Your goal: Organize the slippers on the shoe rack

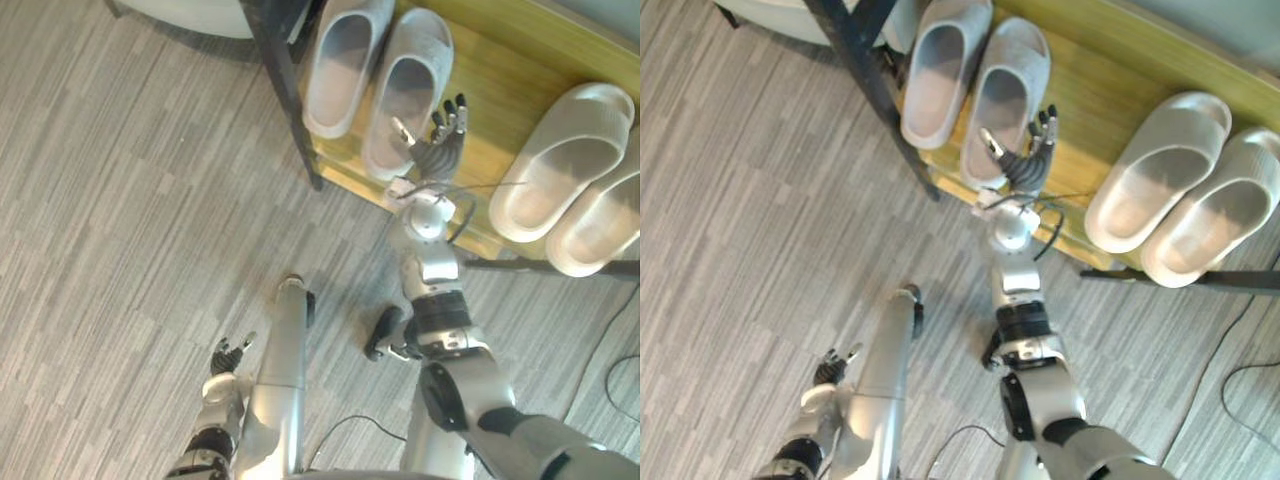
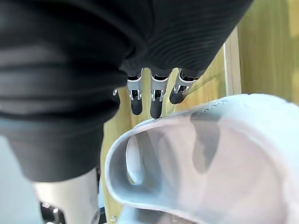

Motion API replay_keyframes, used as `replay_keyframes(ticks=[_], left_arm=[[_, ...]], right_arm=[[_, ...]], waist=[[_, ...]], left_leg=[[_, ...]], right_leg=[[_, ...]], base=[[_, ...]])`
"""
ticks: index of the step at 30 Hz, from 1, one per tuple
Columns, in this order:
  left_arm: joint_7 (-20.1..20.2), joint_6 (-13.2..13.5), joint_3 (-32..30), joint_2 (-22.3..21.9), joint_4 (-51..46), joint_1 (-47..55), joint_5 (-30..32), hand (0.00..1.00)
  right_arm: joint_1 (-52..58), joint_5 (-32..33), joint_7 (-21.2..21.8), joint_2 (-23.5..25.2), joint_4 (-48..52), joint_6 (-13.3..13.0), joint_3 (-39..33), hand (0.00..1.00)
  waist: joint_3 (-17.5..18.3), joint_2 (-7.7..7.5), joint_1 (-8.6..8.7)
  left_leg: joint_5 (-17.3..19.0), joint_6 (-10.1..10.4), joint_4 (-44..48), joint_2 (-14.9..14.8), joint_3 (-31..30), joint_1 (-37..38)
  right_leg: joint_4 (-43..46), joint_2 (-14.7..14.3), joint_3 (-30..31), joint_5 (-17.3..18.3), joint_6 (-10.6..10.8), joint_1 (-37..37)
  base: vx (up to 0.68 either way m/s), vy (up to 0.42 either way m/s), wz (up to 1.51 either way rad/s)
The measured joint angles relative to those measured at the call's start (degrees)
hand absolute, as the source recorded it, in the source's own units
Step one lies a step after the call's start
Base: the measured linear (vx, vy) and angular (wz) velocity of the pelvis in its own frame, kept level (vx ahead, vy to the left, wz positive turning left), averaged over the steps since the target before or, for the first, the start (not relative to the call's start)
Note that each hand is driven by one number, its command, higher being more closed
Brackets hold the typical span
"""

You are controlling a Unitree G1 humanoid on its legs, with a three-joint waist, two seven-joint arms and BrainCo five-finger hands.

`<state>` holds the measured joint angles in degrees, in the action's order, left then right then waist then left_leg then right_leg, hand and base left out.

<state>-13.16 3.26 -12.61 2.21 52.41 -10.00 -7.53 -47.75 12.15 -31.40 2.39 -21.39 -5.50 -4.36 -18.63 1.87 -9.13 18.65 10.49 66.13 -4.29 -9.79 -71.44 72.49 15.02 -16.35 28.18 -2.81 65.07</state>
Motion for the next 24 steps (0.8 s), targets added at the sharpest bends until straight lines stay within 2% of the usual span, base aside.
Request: replay_keyframes(ticks=[7,13,21,24], left_arm=[[0.16,0.28,-0.08,-0.11,-0.12,0.0,-0.11,0.0],[1.08,0.49,-0.06,-0.11,-0.25,0.0,-0.48,0.0],[1.24,1.12,0.0,-0.12,-0.19,0.02,-0.49,0.0],[1.55,1.12,0.01,-0.05,-0.21,0.01,-0.52,0.0]], right_arm=[[-5.6,7.23,0.51,0.15,-5.24,-0.83,-2.51,0.0],[-7.91,10.4,0.51,-0.27,-8.11,-1.49,-4.19,0.0],[-10.39,11.55,0.6,-2.08,-11.32,-1.41,-4.68,0.0],[-10.39,11.41,1.19,-2.83,-11.33,-0.63,-4.67,0.0]], waist=[[-0.01,-0.01,-0.17],[-0.01,-0.01,-0.23],[0.0,-0.01,-0.35],[0.0,-0.01,-0.35]], left_leg=[[-1.04,0.6,-1.49,0.4,-0.87,0.47],[-1.96,1.06,-2.22,0.83,-1.73,0.52],[-3.04,1.23,-3.32,0.59,-1.75,0.58],[-3.1,1.27,-3.31,0.14,-1.62,0.65]], right_leg=[[-0.73,0.09,-1.1,-0.04,-0.09,-0.78],[-0.78,0.27,-1.89,-0.02,-0.08,-1.04],[-0.85,0.49,-2.32,-0.2,-0.42,-0.95],[-1.02,0.28,-2.27,-0.42,-0.8,-0.96]], base=[[0.0,-0.002,0.05],[0.0,0.001,0.06],[-0.01,0.004,0.03],[0.0,0.022,-0.04]])
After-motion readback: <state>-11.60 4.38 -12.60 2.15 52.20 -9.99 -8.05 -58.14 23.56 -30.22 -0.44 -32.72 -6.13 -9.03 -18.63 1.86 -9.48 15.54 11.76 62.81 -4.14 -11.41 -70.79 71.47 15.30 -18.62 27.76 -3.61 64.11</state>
